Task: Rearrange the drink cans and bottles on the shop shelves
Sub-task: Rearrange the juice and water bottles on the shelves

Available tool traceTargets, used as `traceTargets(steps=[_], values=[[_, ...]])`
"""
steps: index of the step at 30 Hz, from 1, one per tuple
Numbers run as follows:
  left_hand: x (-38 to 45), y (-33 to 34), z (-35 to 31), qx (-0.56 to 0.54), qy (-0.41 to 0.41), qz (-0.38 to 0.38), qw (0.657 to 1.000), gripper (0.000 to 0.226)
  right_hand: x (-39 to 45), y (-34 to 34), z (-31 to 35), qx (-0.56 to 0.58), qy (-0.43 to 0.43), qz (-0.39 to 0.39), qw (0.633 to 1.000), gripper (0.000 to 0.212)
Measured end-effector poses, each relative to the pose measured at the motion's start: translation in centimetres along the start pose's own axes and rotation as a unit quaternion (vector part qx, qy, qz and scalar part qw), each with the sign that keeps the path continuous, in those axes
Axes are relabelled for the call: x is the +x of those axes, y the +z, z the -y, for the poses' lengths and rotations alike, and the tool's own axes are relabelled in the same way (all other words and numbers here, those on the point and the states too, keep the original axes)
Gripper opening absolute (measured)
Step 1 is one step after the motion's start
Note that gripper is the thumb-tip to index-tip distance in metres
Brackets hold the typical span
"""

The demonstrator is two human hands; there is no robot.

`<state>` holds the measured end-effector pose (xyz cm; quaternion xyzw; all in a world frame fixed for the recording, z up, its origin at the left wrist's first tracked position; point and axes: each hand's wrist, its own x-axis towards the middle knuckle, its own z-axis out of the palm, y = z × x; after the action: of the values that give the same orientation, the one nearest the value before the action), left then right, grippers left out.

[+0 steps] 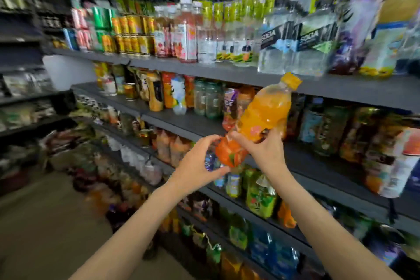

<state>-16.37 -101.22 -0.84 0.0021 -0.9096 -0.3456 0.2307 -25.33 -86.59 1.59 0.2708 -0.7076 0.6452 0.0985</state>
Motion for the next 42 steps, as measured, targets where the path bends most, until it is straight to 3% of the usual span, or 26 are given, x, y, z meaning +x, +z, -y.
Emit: traceTargets(steps=[5,9,12,16,23,26,29,34,38,42], values=[[-0.7,-6.1,7.2,0.026,-0.049,-0.048,0.997,0.070,1.7,11.4,0.1,0.104,0.048,0.093,0.989,0.053],[0.7,-10.6,14.1,0.061,-0.058,-0.054,0.995,0.069,4.7,19.0,-1.5,0.120,0.062,0.151,0.979,0.026],[3.9,-13.4,19.1,0.102,-0.064,-0.047,0.992,0.067,7.6,24.1,-3.1,0.131,0.050,0.156,0.978,0.036],[8.8,-16.6,25.7,0.118,-0.085,-0.062,0.988,0.041,12.7,29.8,-5.3,0.088,0.009,0.165,0.982,0.057],[13.5,-22.1,36.0,0.140,-0.104,-0.077,0.982,0.039,19.5,38.9,-6.8,0.045,-0.047,0.191,0.979,0.060],[15.4,-25.3,40.5,0.120,-0.113,-0.137,0.977,0.032,21.7,42.3,-7.1,0.017,-0.092,0.196,0.976,0.065],[18.6,-29.4,44.7,0.101,-0.097,-0.203,0.969,0.032,23.6,46.4,-6.1,-0.016,-0.142,0.166,0.976,0.070],[23.2,-36.0,50.4,0.080,-0.011,-0.243,0.967,0.031,26.9,55.1,-3.7,-0.036,-0.203,0.030,0.978,0.063],[25.1,-41.4,56.5,0.099,0.030,-0.215,0.971,0.032,28.4,62.8,-3.2,0.022,-0.161,-0.075,0.984,0.057],[26.3,-45.5,62.7,0.068,-0.026,-0.231,0.970,0.031,29.5,68.4,-4.3,0.017,-0.130,-0.150,0.980,0.055]])
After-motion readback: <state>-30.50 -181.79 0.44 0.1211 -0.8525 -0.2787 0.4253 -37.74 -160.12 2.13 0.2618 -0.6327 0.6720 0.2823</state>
